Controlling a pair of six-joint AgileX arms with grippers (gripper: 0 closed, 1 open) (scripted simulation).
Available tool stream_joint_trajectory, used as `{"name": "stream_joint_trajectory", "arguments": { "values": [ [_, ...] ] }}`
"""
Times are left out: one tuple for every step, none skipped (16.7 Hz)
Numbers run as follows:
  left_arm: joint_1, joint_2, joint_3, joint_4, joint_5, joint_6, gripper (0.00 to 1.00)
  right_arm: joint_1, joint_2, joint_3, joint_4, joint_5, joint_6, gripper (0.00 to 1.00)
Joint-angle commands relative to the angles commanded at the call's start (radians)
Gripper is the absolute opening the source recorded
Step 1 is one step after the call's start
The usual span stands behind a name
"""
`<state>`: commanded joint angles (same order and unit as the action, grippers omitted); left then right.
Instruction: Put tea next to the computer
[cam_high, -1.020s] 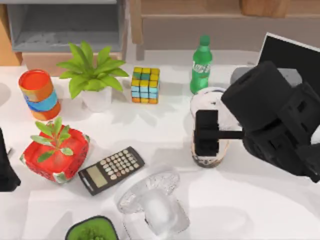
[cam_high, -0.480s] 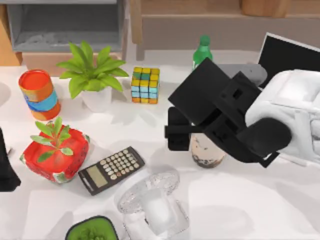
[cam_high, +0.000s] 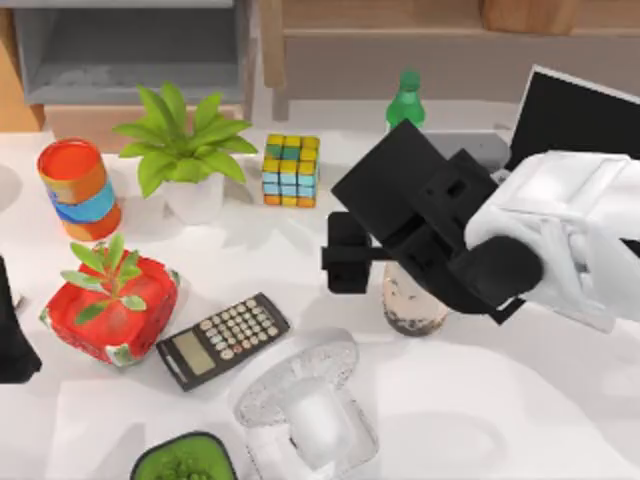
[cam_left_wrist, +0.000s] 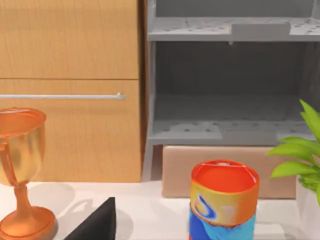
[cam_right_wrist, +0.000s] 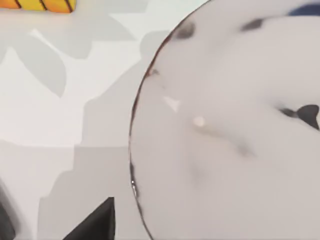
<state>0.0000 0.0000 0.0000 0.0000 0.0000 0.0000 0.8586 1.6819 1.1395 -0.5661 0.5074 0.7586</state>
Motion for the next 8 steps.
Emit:
{"name": "stream_joint_trajectory", "arguments": {
  "values": [
    [0.0, 0.0, 0.0, 0.0, 0.0, 0.0, 1.0, -0.016, 0.024, -0.01, 0.048, -0.007, -0.016, 1.0],
    [0.0, 0.0, 0.0, 0.0, 0.0, 0.0, 1.0, -0.032, 0.048, -0.019, 0.088, -0.014, -0.031, 1.0],
    [0.0, 0.0, 0.0, 0.0, 0.0, 0.0, 1.0, -0.045, 0.067, -0.027, 0.117, -0.02, -0.044, 1.0],
    [0.0, 0.0, 0.0, 0.0, 0.0, 0.0, 1.0, -0.054, 0.079, -0.033, 0.136, -0.024, -0.053, 1.0],
    [0.0, 0.0, 0.0, 0.0, 0.0, 0.0, 1.0, -0.058, 0.086, -0.035, 0.144, -0.026, -0.057, 1.0],
    [0.0, 0.0, 0.0, 0.0, 0.0, 0.0, 1.0, -0.058, 0.086, -0.035, 0.145, -0.026, -0.057, 1.0],
    [0.0, 0.0, 0.0, 0.0, 0.0, 0.0, 1.0, -0.058, 0.086, -0.035, 0.145, -0.026, -0.057, 1.0],
    [0.0, 0.0, 0.0, 0.0, 0.0, 0.0, 1.0, -0.058, 0.086, -0.035, 0.145, -0.026, -0.057, 1.0]
  ]
}}
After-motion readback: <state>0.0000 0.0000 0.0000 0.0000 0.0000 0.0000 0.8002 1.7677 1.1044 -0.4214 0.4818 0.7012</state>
